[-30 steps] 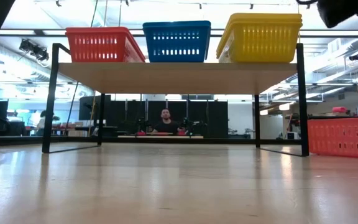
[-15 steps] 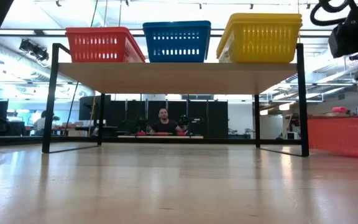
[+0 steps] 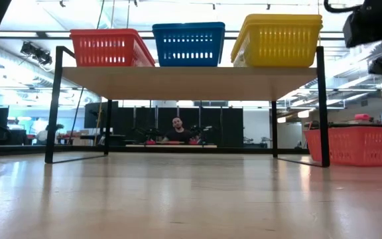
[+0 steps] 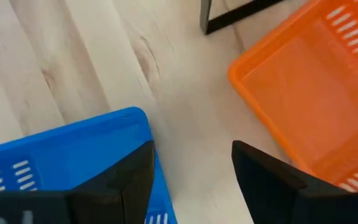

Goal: Stack baskets on shelf by color
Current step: Stack the orange bin on top of the orange bin on the shelf

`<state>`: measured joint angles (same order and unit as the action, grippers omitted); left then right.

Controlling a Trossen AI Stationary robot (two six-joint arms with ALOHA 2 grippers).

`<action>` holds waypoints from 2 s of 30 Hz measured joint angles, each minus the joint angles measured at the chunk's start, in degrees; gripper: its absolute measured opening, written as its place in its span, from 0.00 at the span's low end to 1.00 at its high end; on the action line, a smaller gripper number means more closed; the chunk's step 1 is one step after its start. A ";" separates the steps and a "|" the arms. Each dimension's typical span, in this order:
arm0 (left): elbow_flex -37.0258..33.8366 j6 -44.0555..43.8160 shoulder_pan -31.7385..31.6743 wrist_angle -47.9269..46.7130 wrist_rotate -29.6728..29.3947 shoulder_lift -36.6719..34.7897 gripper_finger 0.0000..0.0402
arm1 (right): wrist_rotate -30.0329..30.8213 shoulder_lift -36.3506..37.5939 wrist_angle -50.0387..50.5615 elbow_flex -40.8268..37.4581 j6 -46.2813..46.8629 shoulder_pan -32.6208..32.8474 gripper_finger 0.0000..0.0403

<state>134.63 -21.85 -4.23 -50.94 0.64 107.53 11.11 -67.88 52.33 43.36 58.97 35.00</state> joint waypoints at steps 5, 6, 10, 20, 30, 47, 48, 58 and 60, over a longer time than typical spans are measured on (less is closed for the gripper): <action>0.00 0.44 -0.02 0.00 0.00 0.00 0.43 | 9.05 0.04 3.92 2.30 -4.05 -0.04 0.54; 0.00 0.47 -0.02 -0.01 0.00 0.00 0.43 | 11.26 0.03 3.93 2.29 -4.90 -0.06 0.54; 0.00 2.12 -0.02 -0.39 0.01 0.00 0.43 | 15.40 -0.66 2.51 0.38 -9.58 -0.40 0.54; 0.00 3.43 -0.02 -2.10 0.02 0.00 0.43 | 3.39 -3.37 -0.32 -5.34 -9.19 -1.42 0.54; -0.02 6.10 -0.45 -2.97 0.04 0.00 0.43 | -16.38 0.99 15.32 -2.98 0.04 0.72 0.46; -0.01 7.23 -0.48 -2.54 0.00 0.02 0.43 | 3.45 4.08 1.19 2.08 14.40 0.92 0.43; 0.00 7.22 -0.46 -2.54 0.02 0.02 0.43 | 3.86 3.12 -1.05 1.52 14.39 0.92 0.43; -0.02 7.07 -0.07 -3.04 0.02 0.02 0.43 | 5.67 -6.71 -7.26 -1.91 16.01 0.44 0.51; -0.02 7.05 -0.02 -3.08 0.02 0.02 0.43 | 5.98 -8.05 -9.35 -2.13 16.51 0.42 0.56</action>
<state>134.61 -14.81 -4.25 -54.02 0.67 107.55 17.09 -75.92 42.98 41.23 75.48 35.42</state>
